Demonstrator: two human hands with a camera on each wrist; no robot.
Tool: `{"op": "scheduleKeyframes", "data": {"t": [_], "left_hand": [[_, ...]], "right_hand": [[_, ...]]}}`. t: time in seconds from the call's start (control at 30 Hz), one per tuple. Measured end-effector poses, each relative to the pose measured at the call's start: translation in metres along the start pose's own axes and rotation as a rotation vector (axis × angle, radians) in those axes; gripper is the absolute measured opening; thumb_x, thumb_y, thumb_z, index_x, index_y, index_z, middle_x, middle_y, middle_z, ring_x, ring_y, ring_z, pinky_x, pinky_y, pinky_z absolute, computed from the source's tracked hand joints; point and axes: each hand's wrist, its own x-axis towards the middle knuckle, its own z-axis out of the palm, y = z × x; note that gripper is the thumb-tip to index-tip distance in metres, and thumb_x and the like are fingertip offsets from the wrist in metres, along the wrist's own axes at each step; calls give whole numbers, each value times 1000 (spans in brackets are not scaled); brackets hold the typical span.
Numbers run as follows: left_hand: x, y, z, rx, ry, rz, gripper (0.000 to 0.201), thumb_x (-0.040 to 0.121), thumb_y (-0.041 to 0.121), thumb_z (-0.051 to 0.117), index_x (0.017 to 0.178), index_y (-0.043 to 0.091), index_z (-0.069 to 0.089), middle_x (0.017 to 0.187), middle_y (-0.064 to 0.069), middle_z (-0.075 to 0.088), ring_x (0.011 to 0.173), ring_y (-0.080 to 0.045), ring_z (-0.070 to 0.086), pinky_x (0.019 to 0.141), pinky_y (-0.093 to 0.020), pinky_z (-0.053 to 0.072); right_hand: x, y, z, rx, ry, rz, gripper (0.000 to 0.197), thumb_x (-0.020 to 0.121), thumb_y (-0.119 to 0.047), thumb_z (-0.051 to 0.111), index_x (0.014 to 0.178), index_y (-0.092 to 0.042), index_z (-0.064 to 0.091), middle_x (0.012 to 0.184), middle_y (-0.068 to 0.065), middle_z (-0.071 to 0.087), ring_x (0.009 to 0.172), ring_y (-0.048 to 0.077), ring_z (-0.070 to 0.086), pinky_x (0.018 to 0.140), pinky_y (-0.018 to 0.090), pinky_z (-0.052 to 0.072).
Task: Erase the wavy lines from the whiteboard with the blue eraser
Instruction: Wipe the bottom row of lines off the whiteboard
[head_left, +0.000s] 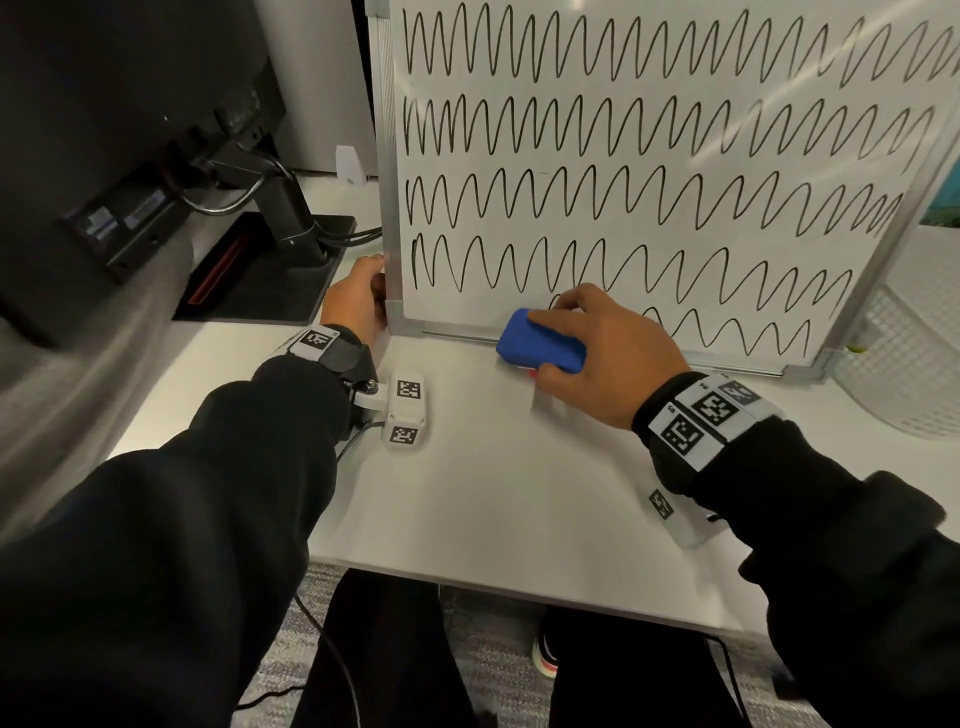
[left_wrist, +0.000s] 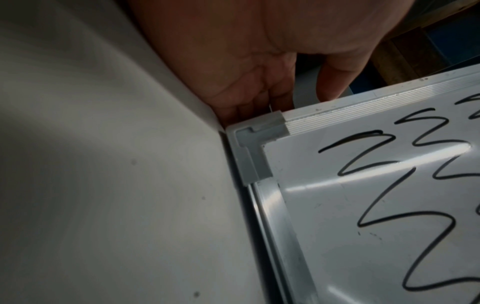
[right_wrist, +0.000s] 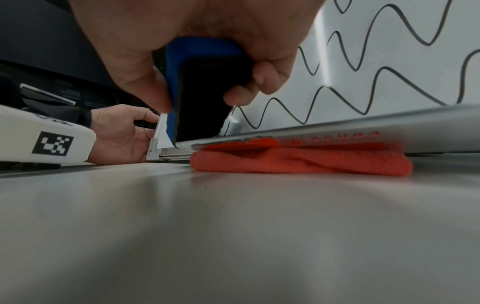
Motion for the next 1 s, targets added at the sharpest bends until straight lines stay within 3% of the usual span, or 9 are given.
{"op": "scheduleKeyframes", "data": {"t": [0.17, 0.3, 0.47, 0.7, 0.87, 1.0], "left_hand": [[0, 3, 2, -2, 2, 3, 29, 73, 44, 67, 57, 22, 74, 80, -5, 73, 91, -26, 65, 103, -50, 46], [-2, 4, 2, 2, 8, -5, 28, 63, 49, 71, 62, 21, 75, 100, -14, 74, 94, -28, 65, 103, -51, 45], [-3, 3, 3, -7, 14, -1, 28, 79, 41, 68, 63, 20, 76, 94, -11, 74, 96, -29, 66, 102, -48, 47], [-5, 5, 2, 20, 6, 7, 27, 79, 44, 63, 66, 25, 77, 103, -12, 73, 110, -34, 64, 102, -50, 47], [-7, 6, 2, -5, 29, -17, 26, 78, 41, 66, 62, 22, 77, 94, -10, 74, 96, -28, 66, 102, -50, 46], [-11, 7, 6, -26, 35, -18, 23, 82, 36, 66, 73, 15, 71, 88, -8, 71, 91, -26, 65, 102, -48, 48]], "right_hand": [[9, -3, 2, 52, -48, -85, 57, 87, -41, 59, 141, -26, 46, 133, -3, 42, 96, 18, 54, 77, 26, 40], [13, -7, 1, 8, -130, -94, 56, 86, -44, 57, 139, -30, 47, 131, -8, 43, 97, 17, 55, 77, 25, 39], [7, -1, -4, 28, 3, -39, 53, 82, -41, 60, 133, -28, 55, 125, -8, 48, 86, 13, 51, 71, 25, 36], [16, -7, 3, 38, -129, -140, 57, 89, -38, 58, 143, -25, 44, 135, -4, 39, 98, 17, 54, 80, 24, 40], [11, -4, 0, -6, -62, -76, 54, 83, -45, 58, 135, -31, 52, 127, -10, 47, 93, 16, 57, 75, 26, 42], [2, 5, -7, -5, 44, -25, 54, 81, -47, 60, 132, -32, 55, 123, -12, 48, 83, 9, 48, 71, 25, 37]]}}
